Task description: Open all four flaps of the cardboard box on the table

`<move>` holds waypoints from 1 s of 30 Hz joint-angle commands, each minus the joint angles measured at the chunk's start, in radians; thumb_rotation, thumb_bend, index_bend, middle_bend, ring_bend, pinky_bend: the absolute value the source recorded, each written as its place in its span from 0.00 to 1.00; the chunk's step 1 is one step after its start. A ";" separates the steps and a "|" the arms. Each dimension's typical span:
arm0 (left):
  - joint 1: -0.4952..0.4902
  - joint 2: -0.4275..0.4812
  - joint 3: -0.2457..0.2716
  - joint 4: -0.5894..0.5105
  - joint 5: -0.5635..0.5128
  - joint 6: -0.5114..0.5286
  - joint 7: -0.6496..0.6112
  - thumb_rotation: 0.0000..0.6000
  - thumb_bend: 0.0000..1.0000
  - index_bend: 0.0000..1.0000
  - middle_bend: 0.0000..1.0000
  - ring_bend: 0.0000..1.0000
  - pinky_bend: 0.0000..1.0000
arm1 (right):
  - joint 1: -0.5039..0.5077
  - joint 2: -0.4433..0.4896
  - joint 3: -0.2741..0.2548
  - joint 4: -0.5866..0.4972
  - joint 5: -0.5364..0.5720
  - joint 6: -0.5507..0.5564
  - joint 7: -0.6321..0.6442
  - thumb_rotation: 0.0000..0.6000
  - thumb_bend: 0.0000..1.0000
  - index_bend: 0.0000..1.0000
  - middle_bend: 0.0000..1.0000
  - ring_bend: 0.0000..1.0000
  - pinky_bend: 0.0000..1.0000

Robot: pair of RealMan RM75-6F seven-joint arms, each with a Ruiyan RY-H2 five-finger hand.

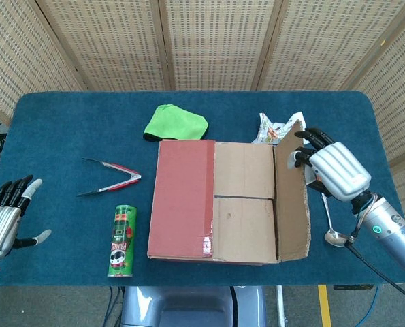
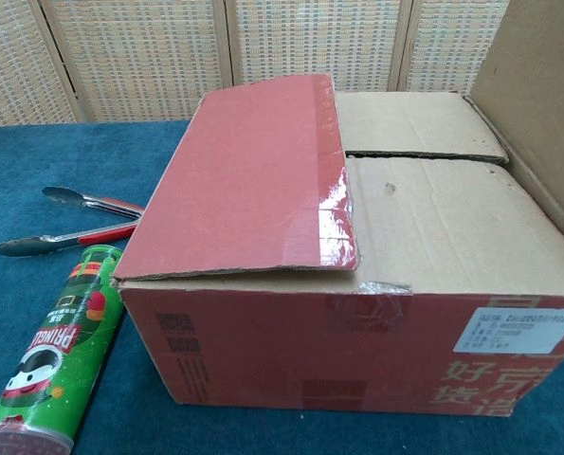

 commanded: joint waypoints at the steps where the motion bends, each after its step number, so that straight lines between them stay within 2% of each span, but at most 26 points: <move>1: 0.001 0.002 0.001 0.000 0.003 0.002 -0.002 0.86 0.19 0.00 0.00 0.00 0.00 | -0.008 0.000 -0.001 0.012 0.004 0.002 0.001 1.00 1.00 0.47 0.51 0.16 0.10; 16: 0.002 0.009 0.002 -0.008 0.021 0.010 0.002 0.86 0.19 0.00 0.00 0.00 0.00 | -0.033 -0.028 -0.011 0.072 0.019 -0.003 0.011 1.00 1.00 0.47 0.50 0.16 0.10; 23: -0.029 0.029 -0.009 -0.017 0.079 -0.005 -0.012 0.86 0.19 0.00 0.00 0.00 0.00 | -0.070 -0.084 -0.007 0.088 0.065 0.048 -0.039 1.00 1.00 0.45 0.38 0.16 0.10; 28: -0.076 0.059 -0.020 -0.029 0.120 -0.056 -0.061 0.86 0.18 0.00 0.00 0.00 0.00 | -0.101 -0.129 -0.008 0.092 0.098 0.091 -0.102 1.00 0.86 0.36 0.28 0.09 0.10; 30: -0.110 0.088 -0.027 -0.035 0.141 -0.098 -0.118 0.86 0.18 0.00 0.00 0.00 0.00 | -0.119 -0.150 -0.010 0.089 0.117 0.113 -0.144 1.00 0.82 0.33 0.25 0.06 0.10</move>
